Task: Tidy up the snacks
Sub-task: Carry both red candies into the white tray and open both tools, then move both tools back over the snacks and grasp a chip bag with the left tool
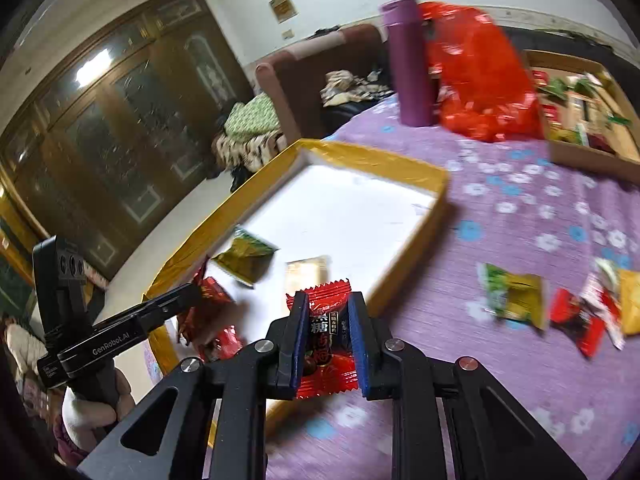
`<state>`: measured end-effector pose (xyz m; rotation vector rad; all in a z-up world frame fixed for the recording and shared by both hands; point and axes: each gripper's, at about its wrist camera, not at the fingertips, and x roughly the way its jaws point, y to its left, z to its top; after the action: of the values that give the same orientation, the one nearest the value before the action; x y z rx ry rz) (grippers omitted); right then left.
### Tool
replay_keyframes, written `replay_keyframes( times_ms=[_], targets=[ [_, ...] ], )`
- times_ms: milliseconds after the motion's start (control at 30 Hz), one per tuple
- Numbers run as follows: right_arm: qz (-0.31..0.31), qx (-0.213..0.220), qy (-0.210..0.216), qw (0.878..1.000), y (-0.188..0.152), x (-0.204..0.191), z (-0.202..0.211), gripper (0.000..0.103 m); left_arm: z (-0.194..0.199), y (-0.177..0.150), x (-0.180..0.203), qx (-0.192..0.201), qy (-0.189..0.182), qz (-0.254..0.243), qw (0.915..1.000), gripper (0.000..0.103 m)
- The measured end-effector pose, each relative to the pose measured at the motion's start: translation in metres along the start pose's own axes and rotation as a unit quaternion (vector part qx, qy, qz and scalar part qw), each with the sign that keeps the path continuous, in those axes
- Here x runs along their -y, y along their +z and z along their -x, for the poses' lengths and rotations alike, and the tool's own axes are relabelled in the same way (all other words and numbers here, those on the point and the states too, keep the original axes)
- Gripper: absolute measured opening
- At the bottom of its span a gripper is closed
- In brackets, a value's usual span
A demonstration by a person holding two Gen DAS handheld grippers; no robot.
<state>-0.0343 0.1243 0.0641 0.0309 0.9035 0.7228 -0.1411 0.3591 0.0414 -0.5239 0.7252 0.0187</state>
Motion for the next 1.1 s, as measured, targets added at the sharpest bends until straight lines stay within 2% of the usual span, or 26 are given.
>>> replay_keyframes(
  times_ms=[267, 367, 433, 500, 800, 933, 1100],
  targets=[
    [0.016, -0.030, 0.003, 0.999, -0.001, -0.029, -0.041, 0.020, 0.013, 0.002, -0.011, 0.011, -0.018, 0.016, 0.9997, 0.025],
    [0.021, -0.028, 0.003, 0.999, 0.000, -0.036, -0.046, 0.024, 0.016, 0.003, -0.014, 0.011, -0.030, 0.025, 0.9992, 0.039],
    [0.021, -0.026, 0.005, 0.999, 0.000, -0.040, -0.047, 0.024, 0.017, 0.003, -0.015, 0.008, -0.033, 0.037, 0.9988, 0.054],
    [0.021, -0.026, 0.006, 0.999, -0.001, -0.041, -0.047, 0.024, 0.017, 0.002, -0.012, 0.007, -0.036, 0.043, 0.9984, 0.057],
    [0.002, -0.008, 0.016, 1.000, -0.001, -0.027, -0.023, 0.031, 0.022, -0.005, 0.011, -0.002, -0.091, 0.053, 0.9944, 0.058],
    [-0.027, -0.002, 0.045, 0.999, -0.005, -0.012, -0.006, 0.033, 0.024, -0.008, 0.025, -0.008, -0.121, 0.059, 0.9909, 0.058],
    [-0.083, 0.001, 0.081, 0.993, -0.012, 0.021, 0.012, 0.034, 0.024, -0.013, 0.052, -0.023, -0.121, 0.030, 0.9919, 0.058]
  ],
)
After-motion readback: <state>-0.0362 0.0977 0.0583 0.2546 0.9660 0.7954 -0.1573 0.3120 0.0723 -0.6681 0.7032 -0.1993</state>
